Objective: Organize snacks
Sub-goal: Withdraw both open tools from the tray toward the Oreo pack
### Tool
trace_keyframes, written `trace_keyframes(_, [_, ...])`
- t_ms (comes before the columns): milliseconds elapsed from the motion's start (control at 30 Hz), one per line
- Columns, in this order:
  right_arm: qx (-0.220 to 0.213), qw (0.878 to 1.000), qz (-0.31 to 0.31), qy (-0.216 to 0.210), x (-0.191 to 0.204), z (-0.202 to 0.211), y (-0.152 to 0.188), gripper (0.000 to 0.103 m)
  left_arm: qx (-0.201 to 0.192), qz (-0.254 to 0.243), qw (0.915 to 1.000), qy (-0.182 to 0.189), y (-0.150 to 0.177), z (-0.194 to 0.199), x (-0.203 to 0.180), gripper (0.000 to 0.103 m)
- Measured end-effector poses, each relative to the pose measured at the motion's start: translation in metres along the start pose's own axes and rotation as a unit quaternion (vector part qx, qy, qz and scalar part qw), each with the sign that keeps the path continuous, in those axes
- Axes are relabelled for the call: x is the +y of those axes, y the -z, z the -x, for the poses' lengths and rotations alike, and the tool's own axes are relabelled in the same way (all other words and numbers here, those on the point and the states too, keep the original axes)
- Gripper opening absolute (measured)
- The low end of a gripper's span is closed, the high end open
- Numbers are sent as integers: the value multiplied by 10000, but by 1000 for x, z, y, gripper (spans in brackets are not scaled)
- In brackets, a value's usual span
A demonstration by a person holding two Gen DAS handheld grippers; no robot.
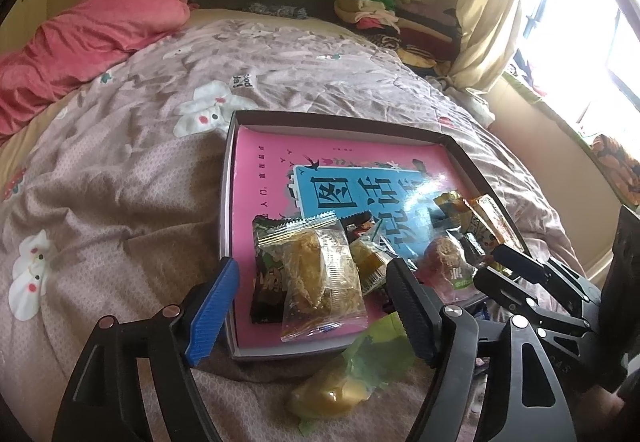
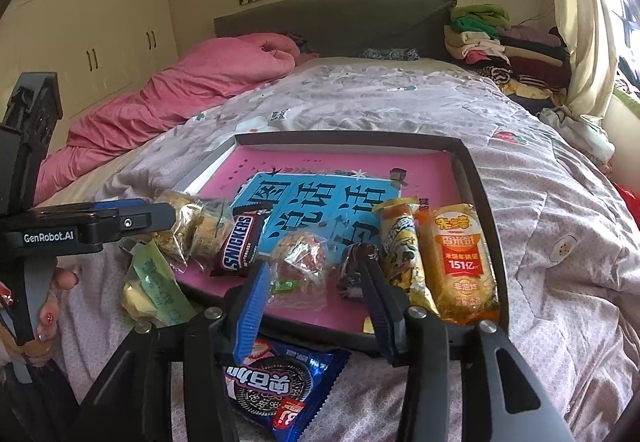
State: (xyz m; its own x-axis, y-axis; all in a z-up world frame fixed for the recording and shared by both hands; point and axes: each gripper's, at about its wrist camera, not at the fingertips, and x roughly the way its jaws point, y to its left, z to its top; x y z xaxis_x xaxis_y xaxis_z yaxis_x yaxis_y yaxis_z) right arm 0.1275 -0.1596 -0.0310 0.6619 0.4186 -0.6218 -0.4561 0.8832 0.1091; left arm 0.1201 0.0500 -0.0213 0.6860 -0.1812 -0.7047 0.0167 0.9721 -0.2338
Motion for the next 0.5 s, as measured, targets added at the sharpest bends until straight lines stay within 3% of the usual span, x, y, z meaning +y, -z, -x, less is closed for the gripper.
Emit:
trace_keyframes(267, [-71,9999,-95,118,-6,4,-2,58,-72,17,9999,73,-2,10,1,77])
trace_keyframes(500, [-427,9988,-162,172,-7,21,-6,70,-129,-26,9999,54,-3,16,-1,78])
